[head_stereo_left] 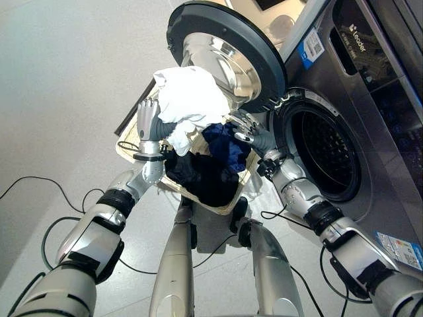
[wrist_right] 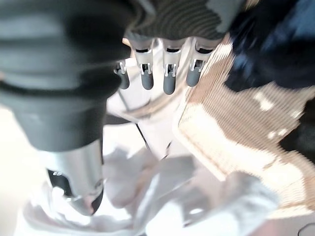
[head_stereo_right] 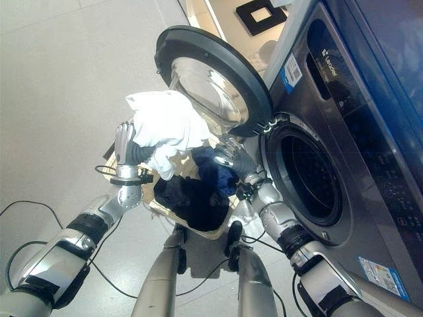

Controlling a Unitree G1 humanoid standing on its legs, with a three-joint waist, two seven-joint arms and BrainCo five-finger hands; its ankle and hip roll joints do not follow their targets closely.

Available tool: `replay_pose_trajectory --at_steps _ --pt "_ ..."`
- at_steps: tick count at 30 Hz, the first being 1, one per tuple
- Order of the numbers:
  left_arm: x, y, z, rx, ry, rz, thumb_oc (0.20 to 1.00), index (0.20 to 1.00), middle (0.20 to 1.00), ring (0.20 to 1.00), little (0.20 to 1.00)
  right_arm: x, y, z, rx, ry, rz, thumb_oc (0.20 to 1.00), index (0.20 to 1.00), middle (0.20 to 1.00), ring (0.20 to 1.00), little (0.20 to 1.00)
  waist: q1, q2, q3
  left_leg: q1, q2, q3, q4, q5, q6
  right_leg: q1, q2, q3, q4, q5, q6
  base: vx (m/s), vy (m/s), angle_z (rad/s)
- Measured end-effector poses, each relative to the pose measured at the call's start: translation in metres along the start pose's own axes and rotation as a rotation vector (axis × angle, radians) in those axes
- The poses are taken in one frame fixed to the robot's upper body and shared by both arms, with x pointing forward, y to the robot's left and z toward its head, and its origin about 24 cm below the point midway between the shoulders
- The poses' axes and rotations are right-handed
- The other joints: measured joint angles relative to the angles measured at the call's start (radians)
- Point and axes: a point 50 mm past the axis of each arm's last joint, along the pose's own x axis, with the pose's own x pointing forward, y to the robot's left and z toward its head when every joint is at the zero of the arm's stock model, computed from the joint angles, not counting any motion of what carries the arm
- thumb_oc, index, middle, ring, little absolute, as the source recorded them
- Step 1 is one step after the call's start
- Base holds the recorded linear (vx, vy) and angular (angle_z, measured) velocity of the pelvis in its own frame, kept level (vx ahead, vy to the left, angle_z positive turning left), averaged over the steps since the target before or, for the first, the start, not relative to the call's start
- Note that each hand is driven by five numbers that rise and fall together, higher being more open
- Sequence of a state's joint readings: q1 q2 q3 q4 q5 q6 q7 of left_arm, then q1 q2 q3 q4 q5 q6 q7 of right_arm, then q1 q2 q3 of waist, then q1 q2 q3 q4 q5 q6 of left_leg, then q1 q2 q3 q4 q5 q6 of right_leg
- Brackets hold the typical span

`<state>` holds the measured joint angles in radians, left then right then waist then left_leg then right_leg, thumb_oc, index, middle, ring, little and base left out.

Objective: Put the clothes into the washing machine.

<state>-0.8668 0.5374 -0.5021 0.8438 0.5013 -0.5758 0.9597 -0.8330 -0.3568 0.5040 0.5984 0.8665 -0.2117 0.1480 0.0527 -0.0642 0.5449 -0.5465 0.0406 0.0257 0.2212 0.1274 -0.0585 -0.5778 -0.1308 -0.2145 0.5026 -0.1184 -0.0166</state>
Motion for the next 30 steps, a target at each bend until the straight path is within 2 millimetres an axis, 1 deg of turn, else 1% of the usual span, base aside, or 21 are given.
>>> replay_pose_trajectory --at_steps 1,2,4,6,10,11,16,17,19,23,27,30 --pt "0.000 0.000 0.000 0.000 0.000 0.000 0.200 0.200 0.200 0.200 0.200 0.000 0.000 0.000 0.000 0.000 0.000 1.000 1.000 1.000 1.000 1.000 0.000 0.000 0.000 0.000 0.000 0.000 0.000 0.000 0.000 0.000 0.000 0.000 0.000 0.000 0.000 0.03 -0.004 0.04" --pt "0.003 -0.006 0.008 -0.009 -0.066 -0.054 0.200 0.200 0.200 0.200 0.200 0.009 0.004 0.013 -0.019 -0.033 0.007 1.000 1.000 1.000 1.000 1.000 0.017 0.000 0.000 0.006 -0.003 0.000 0.000 0.001 0.002 0.005 -0.003 -0.002 0.001 -0.001 0.002 0.00 0.000 0.00" --pt "0.003 -0.006 0.008 -0.009 -0.066 -0.054 0.200 0.200 0.200 0.200 0.200 0.009 0.004 0.013 -0.019 -0.033 0.007 1.000 1.000 1.000 1.000 1.000 0.017 0.000 0.000 0.006 -0.003 0.000 0.000 0.001 0.002 0.005 -0.003 -0.002 0.001 -0.001 0.002 0.00 0.000 0.04" --pt "0.010 -0.011 0.018 -0.021 -0.135 -0.111 0.200 0.200 0.200 0.200 0.200 0.022 0.003 0.026 -0.049 -0.026 -0.008 1.000 1.000 1.000 1.000 1.000 0.019 0.002 -0.001 0.013 -0.011 -0.003 0.000 0.002 0.003 0.016 -0.014 -0.009 0.004 -0.005 0.007 0.03 -0.021 0.14" --pt "0.012 -0.011 0.022 -0.023 -0.168 -0.122 0.200 0.200 0.200 0.200 0.200 0.023 0.004 0.028 -0.052 -0.021 -0.003 1.000 1.000 1.000 1.000 1.000 0.021 0.002 0.000 0.013 -0.012 -0.004 -0.001 0.001 0.003 0.016 -0.019 -0.010 0.007 -0.006 0.010 0.01 -0.007 0.02" --pt "0.012 -0.010 0.023 0.002 -0.215 -0.154 0.200 0.200 0.200 0.200 0.200 0.023 0.005 0.022 -0.060 0.016 0.004 1.000 1.000 1.000 1.000 1.000 0.021 0.002 0.000 0.013 -0.015 -0.004 -0.001 0.001 0.003 0.016 -0.019 -0.011 0.007 -0.006 0.010 0.00 0.000 0.00" --pt "0.011 -0.013 0.025 0.007 -0.235 -0.189 0.200 0.200 0.200 0.200 0.200 0.022 0.007 0.008 -0.063 0.105 0.015 1.000 1.000 1.000 1.000 1.000 0.016 0.011 0.000 0.013 -0.015 -0.004 -0.002 0.001 0.003 0.012 -0.017 -0.008 0.009 -0.007 0.008 0.00 0.000 -0.01" --pt "0.010 -0.015 0.026 0.013 -0.246 -0.199 0.200 0.200 0.200 0.200 0.200 0.022 0.007 0.006 -0.059 0.122 0.019 1.000 1.000 1.000 1.000 1.000 0.016 0.019 0.000 0.013 -0.015 -0.004 -0.002 0.001 0.003 0.012 -0.017 -0.008 0.010 -0.008 0.008 0.00 0.000 0.00" --pt "0.011 -0.015 0.027 0.018 -0.253 -0.207 0.200 0.200 0.200 0.200 0.200 0.021 0.007 0.005 -0.058 0.130 0.022 1.000 1.000 1.000 1.000 1.000 0.016 0.025 0.000 0.013 -0.015 -0.004 -0.001 0.002 0.004 0.012 -0.016 -0.008 0.011 -0.008 0.007 0.00 0.000 0.00" --pt "0.013 -0.017 0.030 0.027 -0.284 -0.227 0.200 0.200 0.200 0.200 0.200 0.020 0.004 0.001 -0.056 0.146 0.029 1.000 1.000 1.000 1.000 1.000 0.016 0.026 0.000 0.013 -0.015 -0.005 0.001 0.003 0.006 0.012 -0.017 -0.007 0.015 -0.009 0.007 0.00 0.000 0.00" --pt "0.021 -0.018 0.035 0.051 -0.333 -0.277 0.200 0.200 0.200 0.200 0.200 0.020 0.005 -0.002 -0.060 0.161 0.048 1.000 1.000 1.000 1.000 1.000 0.016 0.026 0.000 0.013 -0.017 -0.005 0.004 0.003 0.005 0.012 -0.019 -0.006 0.019 -0.009 0.007 0.00 0.000 0.00" --pt "0.024 -0.017 0.035 0.053 -0.331 -0.291 0.200 0.200 0.200 0.200 0.200 0.020 0.006 -0.002 -0.055 0.161 0.068 1.000 1.000 1.000 1.000 1.000 0.016 0.028 -0.001 0.015 -0.018 -0.005 0.004 0.003 0.004 0.011 -0.020 -0.006 0.023 -0.009 0.007 0.00 0.000 0.00"
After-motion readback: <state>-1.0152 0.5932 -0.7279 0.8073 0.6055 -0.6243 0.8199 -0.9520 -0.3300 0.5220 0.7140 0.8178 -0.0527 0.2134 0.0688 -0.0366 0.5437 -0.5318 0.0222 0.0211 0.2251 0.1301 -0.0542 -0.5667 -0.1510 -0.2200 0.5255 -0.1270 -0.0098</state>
